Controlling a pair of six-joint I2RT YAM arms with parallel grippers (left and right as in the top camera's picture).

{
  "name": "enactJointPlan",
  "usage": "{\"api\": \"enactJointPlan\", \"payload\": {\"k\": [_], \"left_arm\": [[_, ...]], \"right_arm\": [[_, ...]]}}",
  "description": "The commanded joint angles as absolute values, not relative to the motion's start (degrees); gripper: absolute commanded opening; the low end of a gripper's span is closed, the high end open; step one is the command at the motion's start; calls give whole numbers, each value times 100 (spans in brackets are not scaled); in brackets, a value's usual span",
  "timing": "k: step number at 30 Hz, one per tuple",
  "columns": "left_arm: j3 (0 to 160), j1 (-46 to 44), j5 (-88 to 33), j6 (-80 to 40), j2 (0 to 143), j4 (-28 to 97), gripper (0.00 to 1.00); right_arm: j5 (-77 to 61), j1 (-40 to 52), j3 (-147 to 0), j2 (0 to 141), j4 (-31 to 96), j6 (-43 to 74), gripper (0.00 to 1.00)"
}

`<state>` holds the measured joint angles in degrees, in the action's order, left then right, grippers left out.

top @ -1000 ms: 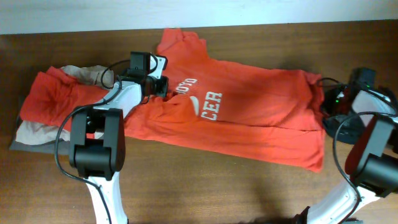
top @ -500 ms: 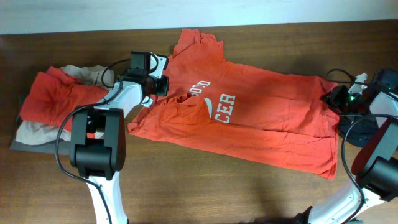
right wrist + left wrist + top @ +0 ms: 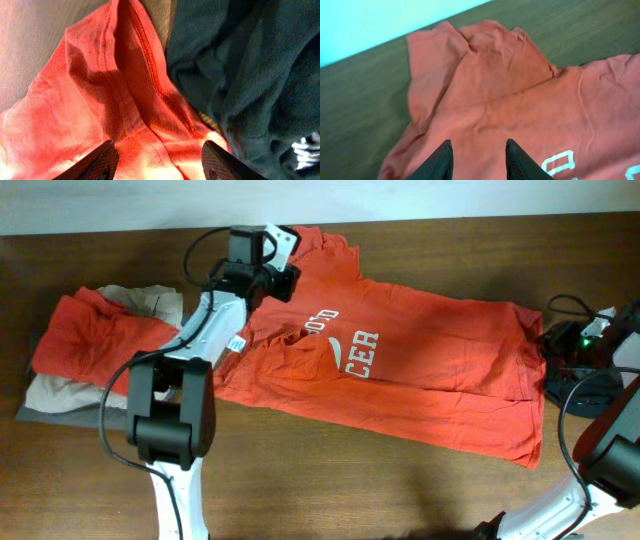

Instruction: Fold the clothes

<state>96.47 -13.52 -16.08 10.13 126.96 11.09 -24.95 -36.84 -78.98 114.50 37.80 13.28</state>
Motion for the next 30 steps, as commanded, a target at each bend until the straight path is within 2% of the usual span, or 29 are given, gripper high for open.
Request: {"api": "enactJointPlan", "payload": {"k": [1, 9, 15, 19, 24, 30], "left_arm": [[9679, -1334, -1522, 1146, 13367, 1059, 31], [9682, -1323, -1098, 1140, 13690, 1103, 19], [9679, -1253, 408, 744, 13952, 1632, 18], [9679, -1035, 733, 215, 14090, 2121, 9], [9679, -740, 784, -252, 14123, 2370, 5], [9682, -687, 491, -117, 14123, 2351, 5]], "right_arm": [[-2539, -3623, -8023, 11244, 3872, 1055, 61], [-2506, -3535, -8020, 10790, 4119, 593, 61], [-2493, -3382, -8020, 10328, 4482, 596, 62], [-2344, -3284, -8020, 10217, 4733, 639, 62], [-2095, -3096, -7922, 10418, 4692, 714, 63], [-2174, -2727, -7918, 10901, 3765, 718, 62]]}}
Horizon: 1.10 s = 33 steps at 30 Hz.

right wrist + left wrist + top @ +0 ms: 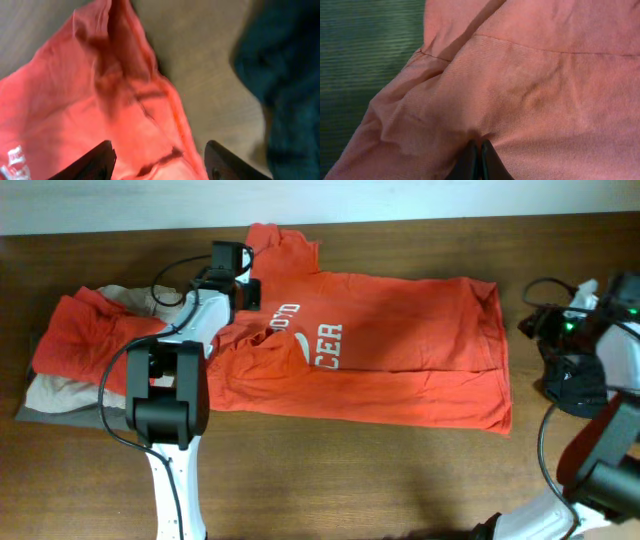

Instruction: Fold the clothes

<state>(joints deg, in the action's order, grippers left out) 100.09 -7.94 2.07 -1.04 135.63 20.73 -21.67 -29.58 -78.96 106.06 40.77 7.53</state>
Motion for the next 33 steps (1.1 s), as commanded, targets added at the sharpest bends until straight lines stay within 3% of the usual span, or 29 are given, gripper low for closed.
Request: {"api": "enactJointPlan", "payload": {"k": [1, 6, 12, 26, 33], "left_arm": [[9682, -727, 495, -16, 14123, 2338, 5], [9679, -884, 495, -16, 14123, 2318, 6], [9682, -961, 491, -19, 14123, 2324, 6], [9679, -961, 473, -19, 14123, 2335, 6], [9679, -961, 471, -21, 14123, 2353, 6]], "right_arm": [[-2427, -2576, -7918, 11021, 3363, 574, 62], [-2502, -2075, -7918, 11415, 2285, 910, 57], [-2502, -1870, -7920, 12101, 1328, 2220, 58], [-2773, -1811, -7920, 12317, 847, 2171, 62], [-2740, -1688, -7920, 12317, 338, 2150, 53]]}}
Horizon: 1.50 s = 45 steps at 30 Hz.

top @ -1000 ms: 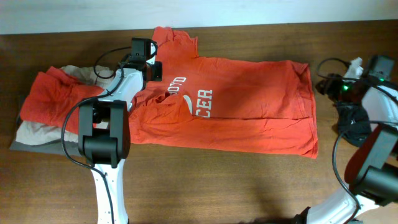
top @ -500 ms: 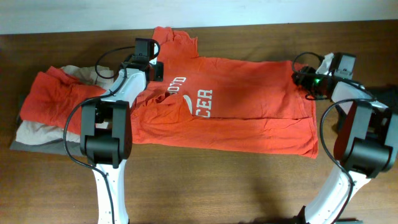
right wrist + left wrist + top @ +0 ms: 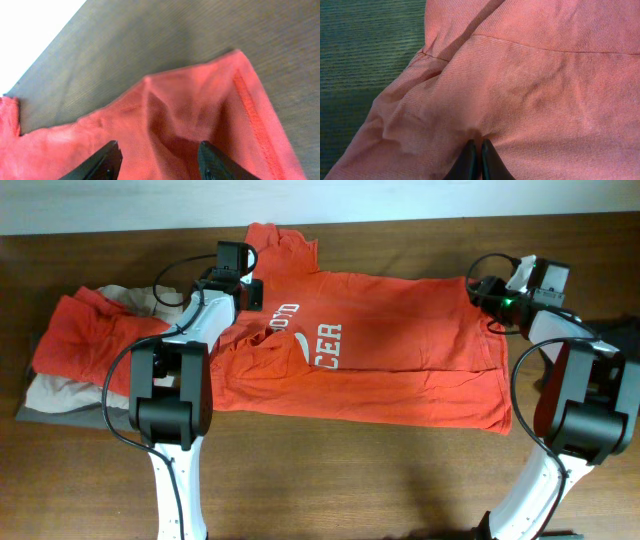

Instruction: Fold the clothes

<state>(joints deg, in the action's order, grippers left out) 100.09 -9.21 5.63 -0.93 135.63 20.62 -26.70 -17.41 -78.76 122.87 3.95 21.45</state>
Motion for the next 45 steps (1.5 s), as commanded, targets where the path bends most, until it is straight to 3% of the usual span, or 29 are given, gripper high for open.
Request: {"api": "enactJointPlan", "payload": {"k": [1, 19, 25, 26, 31, 45], "left_arm": [[9679, -961, 471, -21, 14123, 2351, 6], [9679, -961, 438, -19, 14123, 2349, 6], [9679, -965, 274, -21, 14123, 2357, 6], [9679, -965, 274, -21, 14123, 2366, 6], [9679, -963, 279, -19, 14123, 2449, 6], [9679, -961, 276, -19, 14123, 2449, 6]], "right_arm": [[-2740, -1688, -7918, 12317, 342, 2150, 52], [-2073, -1485, -7918, 12667, 574, 2005, 56], [-1986, -1494, -7972, 12759, 408, 1999, 23], [-1986, -1535, -8012, 12755, 423, 1999, 21], [-1992, -1806, -8340, 12755, 694, 1997, 17], [-2126, -2366, -9421, 12755, 2084, 1304, 20]]}}
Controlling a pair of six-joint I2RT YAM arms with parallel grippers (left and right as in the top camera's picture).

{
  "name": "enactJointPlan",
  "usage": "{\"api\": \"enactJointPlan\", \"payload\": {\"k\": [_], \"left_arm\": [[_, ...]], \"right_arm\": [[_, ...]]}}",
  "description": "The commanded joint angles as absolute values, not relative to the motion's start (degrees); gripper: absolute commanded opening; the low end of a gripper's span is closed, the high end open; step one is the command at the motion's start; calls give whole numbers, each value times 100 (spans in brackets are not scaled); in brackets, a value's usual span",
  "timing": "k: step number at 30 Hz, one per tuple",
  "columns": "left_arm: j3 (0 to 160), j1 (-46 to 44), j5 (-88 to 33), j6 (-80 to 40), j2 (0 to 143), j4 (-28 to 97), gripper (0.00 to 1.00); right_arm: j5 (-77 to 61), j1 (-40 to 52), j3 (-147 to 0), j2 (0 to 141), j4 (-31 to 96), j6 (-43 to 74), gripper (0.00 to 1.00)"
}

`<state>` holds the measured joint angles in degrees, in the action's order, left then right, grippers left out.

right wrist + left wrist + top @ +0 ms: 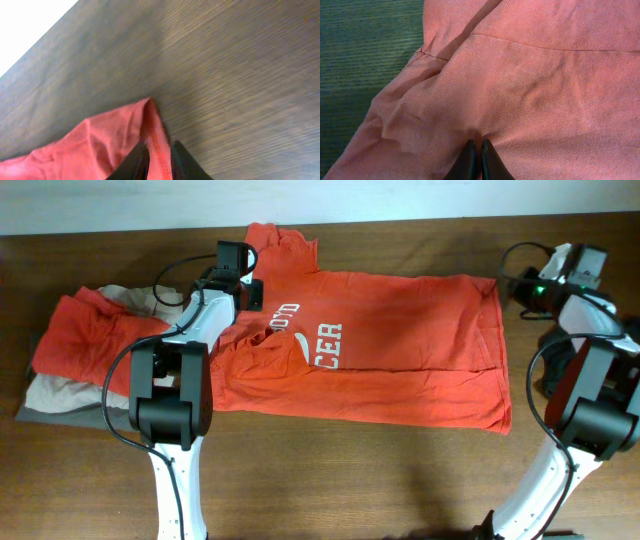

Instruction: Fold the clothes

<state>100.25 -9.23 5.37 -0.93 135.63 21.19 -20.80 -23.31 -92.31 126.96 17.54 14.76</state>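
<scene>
An orange T-shirt [390, 350] with white letters lies spread across the brown table [350, 470], its neck end to the left. My left gripper [247, 292] sits at the shirt's upper left, near the sleeve. It is shut, pinching a small fold of the orange cloth [545, 90] between its dark fingertips [476, 147]. My right gripper [512, 286] is at the shirt's far right corner. In the right wrist view it [159, 152] is shut on the stitched hem [152, 125], with bare wood beyond it.
A pile of clothes [90, 350] lies at the left end of the table: a red piece over beige and grey ones. A dark garment [553, 375] lies at the right edge behind my right arm. A white wall [400, 200] runs along the back.
My right gripper was open over the shirt's far right corner and is now shut on its hem. That corner now lies a little farther right. The left gripper has not moved.
At first the shirt lay slanted, with both grippers open, left over the upper sleeve and right at the hem by the dark garment. Then the shirt lay straighter and farther left, with the left shut on it. The right, open at the far corner, is now shut there.
</scene>
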Motion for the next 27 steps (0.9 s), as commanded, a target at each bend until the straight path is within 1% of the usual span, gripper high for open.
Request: {"api": "enactJointPlan", "payload": {"k": [1, 2, 3, 4, 5, 8, 17, 21, 24, 27], "left_arm": [[9679, -961, 276, -19, 14123, 2429, 6], [9679, -961, 279, -21, 14123, 2412, 6], [9679, -958, 276, -19, 14123, 2379, 6], [9679, -958, 276, -19, 14123, 2362, 6], [9679, -958, 276, -21, 14123, 2342, 6], [9679, -961, 276, -21, 14123, 2309, 6], [9679, -961, 274, -21, 14123, 2305, 6], [9679, -961, 274, -21, 14123, 2307, 6], [9679, -961, 274, -21, 14123, 2303, 6], [9679, -961, 276, -21, 14123, 2303, 6]], "right_arm": [[-2211, -2357, -9452, 12755, 2338, 1223, 20], [-2283, -2327, -9459, 12755, 2561, 1085, 24], [-2486, -2244, -9459, 12755, 3037, 666, 48], [-2530, -2187, -9456, 12755, 3291, 425, 57], [-2526, -2128, -9450, 12755, 3465, 272, 59], [-2517, -1975, -9417, 12757, 3715, -156, 59], [-2484, -1804, -9391, 12884, 3470, -148, 57], [-2506, -1785, -9391, 12956, 3361, -54, 50], [-2534, -1763, -9376, 13004, 3382, 49, 48], [-2639, -1691, -9376, 13067, 3413, 45, 39]]}}
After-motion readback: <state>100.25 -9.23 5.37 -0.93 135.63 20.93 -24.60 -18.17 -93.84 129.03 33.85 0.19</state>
